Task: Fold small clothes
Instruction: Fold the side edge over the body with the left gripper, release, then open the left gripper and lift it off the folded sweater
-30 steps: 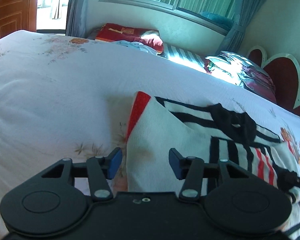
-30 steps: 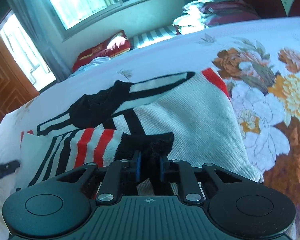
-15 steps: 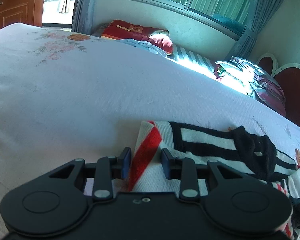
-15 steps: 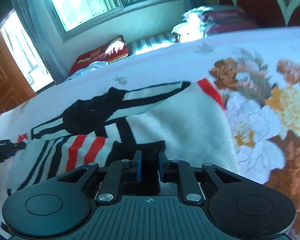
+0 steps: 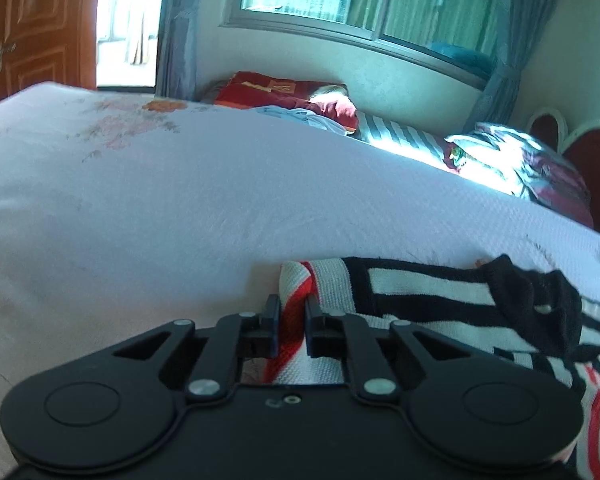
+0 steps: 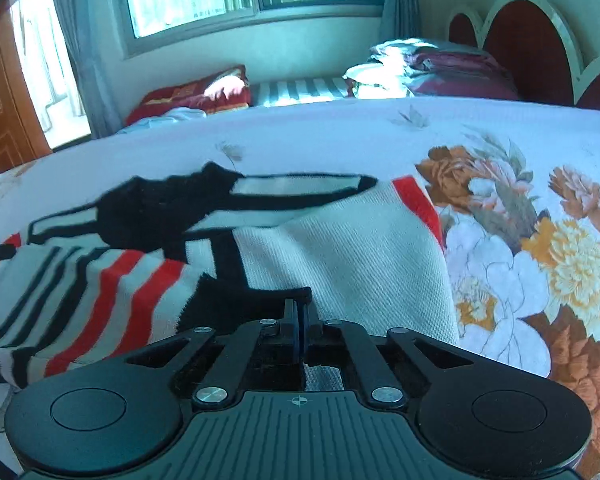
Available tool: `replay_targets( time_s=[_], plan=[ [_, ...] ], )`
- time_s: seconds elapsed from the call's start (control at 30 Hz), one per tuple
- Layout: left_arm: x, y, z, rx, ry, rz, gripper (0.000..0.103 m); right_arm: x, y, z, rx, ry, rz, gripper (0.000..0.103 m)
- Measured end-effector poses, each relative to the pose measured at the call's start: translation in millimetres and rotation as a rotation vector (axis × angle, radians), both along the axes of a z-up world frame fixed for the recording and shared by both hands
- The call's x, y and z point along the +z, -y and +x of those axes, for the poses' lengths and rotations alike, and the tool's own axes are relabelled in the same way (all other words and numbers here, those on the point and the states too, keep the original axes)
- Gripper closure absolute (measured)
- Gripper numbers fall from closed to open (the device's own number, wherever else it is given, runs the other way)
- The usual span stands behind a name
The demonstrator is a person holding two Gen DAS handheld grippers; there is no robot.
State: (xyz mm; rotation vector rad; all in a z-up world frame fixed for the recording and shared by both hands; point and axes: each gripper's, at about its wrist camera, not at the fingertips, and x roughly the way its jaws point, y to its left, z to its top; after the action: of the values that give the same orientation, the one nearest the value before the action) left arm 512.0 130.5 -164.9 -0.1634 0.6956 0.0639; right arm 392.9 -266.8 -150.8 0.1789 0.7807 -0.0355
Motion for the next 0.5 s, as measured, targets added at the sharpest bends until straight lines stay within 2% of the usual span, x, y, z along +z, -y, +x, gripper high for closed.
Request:
replay_targets(
  time_s=[0.07,0.2,0.33,0.5],
  plan=[
    [5.6,-0.5,-4.8,0.005,0.004,0.006,0.080,5.1,7.4,-4.1,-0.031,0.023,0.048,0.101],
    [21.5,2.3,-25.0,-0.013,0.047,0.025,0.078,17.9,11.0,-9.0,-0.038,0.056,0.067,0.092],
    [34.6,19.5,-48.0,-0.080,0.066,0.039,0.078,28.8,-5.8,-5.9,0.023,0.078,0.067,0.087],
    [29.7,54.3,-65.4,-0.167,0.010,0.024,0.074,25.3,-44.4,8.1,0.126,0.056,0.055,0.086]
  ],
)
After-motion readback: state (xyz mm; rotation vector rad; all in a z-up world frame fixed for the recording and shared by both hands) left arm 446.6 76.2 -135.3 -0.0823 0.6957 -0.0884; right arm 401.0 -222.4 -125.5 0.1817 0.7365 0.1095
